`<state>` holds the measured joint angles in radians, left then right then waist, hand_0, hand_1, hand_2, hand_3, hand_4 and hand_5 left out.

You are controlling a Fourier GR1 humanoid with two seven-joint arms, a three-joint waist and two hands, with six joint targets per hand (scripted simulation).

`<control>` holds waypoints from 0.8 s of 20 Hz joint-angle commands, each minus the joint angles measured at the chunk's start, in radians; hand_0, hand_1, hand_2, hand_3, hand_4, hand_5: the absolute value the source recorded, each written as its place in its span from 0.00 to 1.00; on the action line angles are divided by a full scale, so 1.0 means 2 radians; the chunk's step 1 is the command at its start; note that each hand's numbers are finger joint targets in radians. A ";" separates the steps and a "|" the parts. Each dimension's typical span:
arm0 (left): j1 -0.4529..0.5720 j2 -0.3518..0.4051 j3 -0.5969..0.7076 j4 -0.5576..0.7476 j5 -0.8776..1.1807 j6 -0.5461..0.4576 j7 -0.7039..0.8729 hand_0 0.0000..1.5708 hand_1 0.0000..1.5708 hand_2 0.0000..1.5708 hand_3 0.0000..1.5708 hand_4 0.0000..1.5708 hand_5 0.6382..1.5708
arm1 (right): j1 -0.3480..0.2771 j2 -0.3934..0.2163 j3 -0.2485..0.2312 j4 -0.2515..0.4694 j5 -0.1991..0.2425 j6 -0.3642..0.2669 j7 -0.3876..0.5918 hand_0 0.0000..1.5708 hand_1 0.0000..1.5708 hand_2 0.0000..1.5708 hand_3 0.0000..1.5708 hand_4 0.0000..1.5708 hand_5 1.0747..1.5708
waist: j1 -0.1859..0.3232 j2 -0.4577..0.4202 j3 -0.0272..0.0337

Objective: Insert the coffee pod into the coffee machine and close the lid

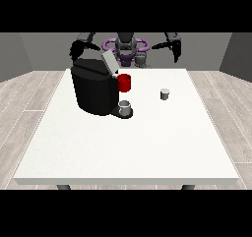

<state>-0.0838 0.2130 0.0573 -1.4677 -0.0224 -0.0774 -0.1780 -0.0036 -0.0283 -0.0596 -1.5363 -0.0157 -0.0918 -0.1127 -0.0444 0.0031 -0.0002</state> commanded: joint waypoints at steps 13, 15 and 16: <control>-0.153 0.101 0.075 0.219 -0.013 -0.046 0.033 0.00 0.00 0.00 0.00 0.00 1.00 | -0.026 0.007 0.056 -0.034 0.007 0.006 0.016 0.00 0.00 0.00 0.00 0.22 1.00 | -0.069 0.081 -0.0001; -0.191 0.104 0.084 0.248 -0.016 -0.038 0.017 0.00 0.00 0.00 0.00 0.00 1.00 | -0.077 0.009 0.043 -0.028 0.012 -0.014 0.025 0.00 0.00 0.00 0.00 0.21 1.00 | -0.065 0.112 -0.0002; -0.189 0.125 0.092 0.262 -0.015 -0.051 0.023 0.00 0.00 0.00 0.00 0.00 1.00 | -0.056 0.002 0.040 -0.030 -0.001 0.005 0.012 0.00 0.00 0.00 0.00 0.22 1.00 | -0.073 0.111 -0.0001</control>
<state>-0.3977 0.4079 0.2042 -1.0495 -0.0459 -0.1618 -0.1231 -0.1077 -0.0143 0.0192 -1.5894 -0.0098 -0.1034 -0.0775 -0.1636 0.1804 -0.0005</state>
